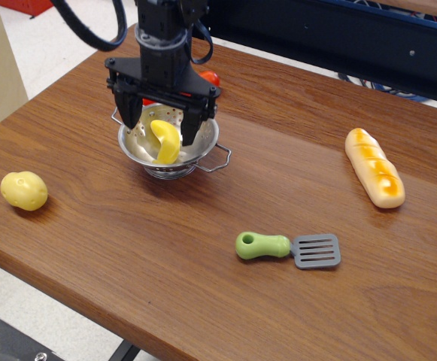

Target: Take banana out of colander

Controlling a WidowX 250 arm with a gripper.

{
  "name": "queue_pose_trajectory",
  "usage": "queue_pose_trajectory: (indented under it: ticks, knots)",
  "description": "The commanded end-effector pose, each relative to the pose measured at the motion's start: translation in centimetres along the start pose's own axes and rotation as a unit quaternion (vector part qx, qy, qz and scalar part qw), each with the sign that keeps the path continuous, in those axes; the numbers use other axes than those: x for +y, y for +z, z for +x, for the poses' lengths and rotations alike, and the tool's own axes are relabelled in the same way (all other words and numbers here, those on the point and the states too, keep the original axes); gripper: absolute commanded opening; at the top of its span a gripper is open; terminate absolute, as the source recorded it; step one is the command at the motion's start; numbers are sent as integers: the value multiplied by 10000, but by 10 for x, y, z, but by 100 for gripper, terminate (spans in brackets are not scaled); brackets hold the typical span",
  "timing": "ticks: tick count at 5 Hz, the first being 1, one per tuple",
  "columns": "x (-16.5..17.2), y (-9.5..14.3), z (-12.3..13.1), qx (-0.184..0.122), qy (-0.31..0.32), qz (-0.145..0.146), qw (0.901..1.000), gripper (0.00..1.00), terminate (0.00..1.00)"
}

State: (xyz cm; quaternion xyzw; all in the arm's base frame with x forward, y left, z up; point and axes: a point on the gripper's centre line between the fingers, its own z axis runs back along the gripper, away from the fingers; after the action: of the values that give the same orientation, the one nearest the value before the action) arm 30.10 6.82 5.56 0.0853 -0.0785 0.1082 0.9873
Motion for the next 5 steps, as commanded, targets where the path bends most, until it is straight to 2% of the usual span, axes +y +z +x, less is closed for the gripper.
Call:
queue_pose_trajectory:
  ticks: [1,2,3,4,5]
  knots:
    - [-6,-16,7,-226,146,176,9995,100,0]
    - [-2,-28,4,-326,125,292,9990,100,0]
    - [-1,-31,3,-352,113,301,9989,0,0]
    - [-4,-15,6,-353,156,135,9992,0,0]
    - [-11,16,13,-461,307,-142,9984,0,0]
